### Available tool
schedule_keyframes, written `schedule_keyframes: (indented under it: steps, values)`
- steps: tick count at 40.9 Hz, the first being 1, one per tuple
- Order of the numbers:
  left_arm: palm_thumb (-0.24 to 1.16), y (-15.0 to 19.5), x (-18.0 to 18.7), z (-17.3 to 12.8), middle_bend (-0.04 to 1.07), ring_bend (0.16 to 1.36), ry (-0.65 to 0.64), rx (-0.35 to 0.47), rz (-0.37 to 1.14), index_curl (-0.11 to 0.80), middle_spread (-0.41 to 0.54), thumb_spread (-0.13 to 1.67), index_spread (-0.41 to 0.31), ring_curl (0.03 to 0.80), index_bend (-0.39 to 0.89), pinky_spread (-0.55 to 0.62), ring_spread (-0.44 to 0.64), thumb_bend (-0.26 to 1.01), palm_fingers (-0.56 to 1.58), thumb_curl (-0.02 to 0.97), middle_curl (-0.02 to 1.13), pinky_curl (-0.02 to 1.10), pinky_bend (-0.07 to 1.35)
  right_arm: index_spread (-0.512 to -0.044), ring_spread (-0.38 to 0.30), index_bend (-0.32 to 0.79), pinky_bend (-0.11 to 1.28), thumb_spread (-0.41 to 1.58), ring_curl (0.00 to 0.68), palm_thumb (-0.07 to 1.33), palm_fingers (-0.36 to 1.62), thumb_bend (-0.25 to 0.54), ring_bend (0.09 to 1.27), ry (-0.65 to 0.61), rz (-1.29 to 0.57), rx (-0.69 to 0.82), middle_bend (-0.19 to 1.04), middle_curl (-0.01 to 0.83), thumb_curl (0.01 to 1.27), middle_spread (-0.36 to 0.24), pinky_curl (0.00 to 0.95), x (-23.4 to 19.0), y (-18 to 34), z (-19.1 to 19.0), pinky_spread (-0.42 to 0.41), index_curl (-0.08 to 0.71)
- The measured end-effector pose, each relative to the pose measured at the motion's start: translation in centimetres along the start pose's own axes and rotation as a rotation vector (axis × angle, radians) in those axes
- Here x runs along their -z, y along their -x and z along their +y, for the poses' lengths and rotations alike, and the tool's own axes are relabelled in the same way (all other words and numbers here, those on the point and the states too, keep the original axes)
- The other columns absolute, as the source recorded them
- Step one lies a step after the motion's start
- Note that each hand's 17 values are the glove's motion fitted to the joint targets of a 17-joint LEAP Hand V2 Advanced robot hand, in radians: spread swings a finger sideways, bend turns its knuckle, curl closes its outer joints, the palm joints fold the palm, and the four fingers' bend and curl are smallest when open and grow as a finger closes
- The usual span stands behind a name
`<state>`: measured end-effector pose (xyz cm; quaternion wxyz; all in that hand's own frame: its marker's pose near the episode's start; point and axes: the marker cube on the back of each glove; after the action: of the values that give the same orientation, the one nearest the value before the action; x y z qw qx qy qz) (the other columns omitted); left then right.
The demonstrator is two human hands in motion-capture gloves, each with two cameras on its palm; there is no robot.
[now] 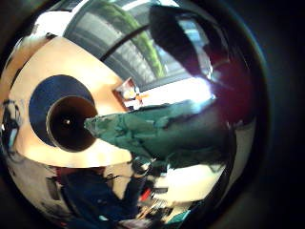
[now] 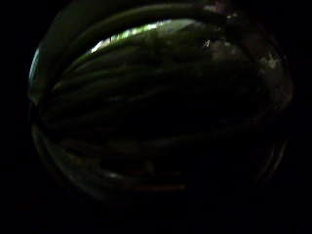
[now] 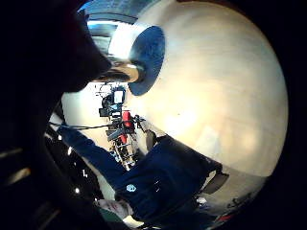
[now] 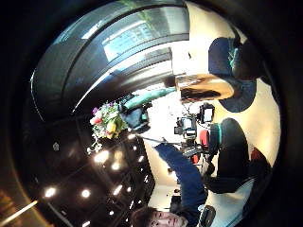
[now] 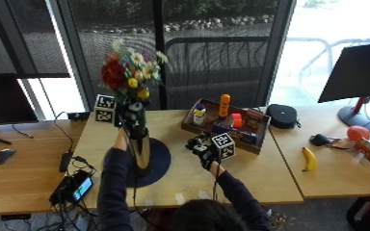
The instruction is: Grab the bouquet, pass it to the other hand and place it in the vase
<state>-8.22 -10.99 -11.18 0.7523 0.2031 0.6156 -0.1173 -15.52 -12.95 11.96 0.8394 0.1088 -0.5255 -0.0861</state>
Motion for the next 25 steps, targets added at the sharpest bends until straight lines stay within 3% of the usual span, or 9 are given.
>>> schedule_keyframes:
  steps: [2,5,7,9,12,17,20,23,25]
  values:
    - [0.94,2.4,0.2,0.3,0.38,0.35,0.099,-0.008,-0.039,0.618,-0.261,0.31,-0.232,0.498,0.12,-0.12,-0.29,-0.1,0.86,0.82,0.62,0.39,0.13,-0.247,-0.181,0.17,0.16,0.98,0.438,1.01,0.82,-0.016,0.27,-0.027,0.034,-0.013,0.19,0.463,0.54,-0.168,0.298,0.2,-0.9,-0.5,0.038,0.429]
    - [0.6,8.4,1.6,1.6,0.31,0.31,0.23,-0.01,-0.137,0.582,-0.141,0.53,-0.117,0.567,0.01,0.13,-0.05,-0.2,0.17,0.696,0.66,0.44,0.21,-0.247,-0.182,0.17,0.17,0.98,0.436,1.0,0.82,-0.019,0.27,0.073,-0.065,-0.142,0.19,0.463,0.54,-0.166,0.297,0.7,-1.9,-0.3,0.038,0.429]
    - [0.52,13.1,3.2,3.1,0.29,0.32,0.29,-0.017,-0.212,0.551,-0.087,0.59,-0.068,0.554,0.03,0.22,0.05,-0.15,0.11,0.652,0.66,0.44,0.24,-0.247,-0.182,0.17,0.17,0.98,0.436,1.01,0.82,-0.016,0.27,0.135,-0.137,-0.206,0.19,0.463,0.54,-0.162,0.297,1.3,-2.1,0.5,0.038,0.429]
    - [0.43,15.8,4.6,4.8,0.13,0.33,0.311,-0.015,-0.246,0.509,0.034,0.62,-0.024,0.509,0.04,0.3,0.15,-0.14,-0.02,0.611,0.58,0.41,0.28,-0.248,-0.18,0.18,0.16,0.98,0.435,1.01,0.82,-0.017,0.27,0.112,-0.131,-0.193,0.19,0.462,0.54,-0.16,0.296,2.0,-2.9,0.8,0.038,0.431]
    - [0.38,17.0,5.7,6.1,0.11,0.35,0.317,0.001,-0.189,0.459,0.129,0.67,0.019,0.449,0.06,0.39,0.25,-0.1,-0.01,0.571,0.49,0.38,0.3,-0.248,-0.179,0.18,0.16,0.98,0.434,1.01,0.82,-0.017,0.26,0.054,-0.094,-0.085,0.19,0.461,0.54,-0.157,0.295,2.7,-4.8,0.0,0.038,0.431]
    - [0.35,17.0,5.8,7.0,0.14,0.39,0.279,-0.014,-0.146,0.428,0.226,0.72,0.057,0.413,0.14,0.46,0.37,-0.06,0.0,0.521,0.43,0.36,0.32,-0.248,-0.178,0.18,0.16,0.98,0.433,1.02,0.82,-0.015,0.26,0.042,0.043,-0.079,0.19,0.461,0.55,-0.153,0.291,2.5,-5.7,0.2,0.038,0.433]
    - [0.34,16.7,5.7,7.3,0.15,0.41,0.242,-0.012,-0.139,0.418,0.248,0.74,0.071,0.406,0.15,0.48,0.4,-0.05,0.0,0.497,0.42,0.36,0.33,-0.249,-0.174,0.18,0.17,0.99,0.433,1.02,0.78,-0.016,0.24,0.04,0.196,0.109,0.19,0.462,0.55,-0.148,0.295,1.1,-5.9,0.4,0.05,0.435]
    - [0.34,16.4,5.6,7.4,0.17,0.41,0.202,-0.012,-0.124,0.417,0.254,0.76,0.08,0.398,0.17,0.5,0.43,-0.04,0.04,0.478,0.41,0.35,0.32,-0.249,-0.162,0.16,0.18,1.0,0.432,1.01,0.74,-0.02,0.23,0.159,0.198,0.193,0.18,0.458,0.54,-0.14,0.296,-1.2,-4.8,1.9,0.065,0.43]
    - [0.34,16.3,5.5,7.3,0.19,0.41,0.187,-0.006,-0.116,0.416,0.247,0.78,0.08,0.39,0.18,0.5,0.44,-0.04,0.06,0.467,0.41,0.35,0.32,-0.249,-0.138,0.02,0.26,1.0,0.447,0.97,0.53,-0.042,0.26,0.27,0.119,0.138,0.15,0.447,0.53,-0.12,0.33,-3.6,-2.8,4.3,0.1,0.388]
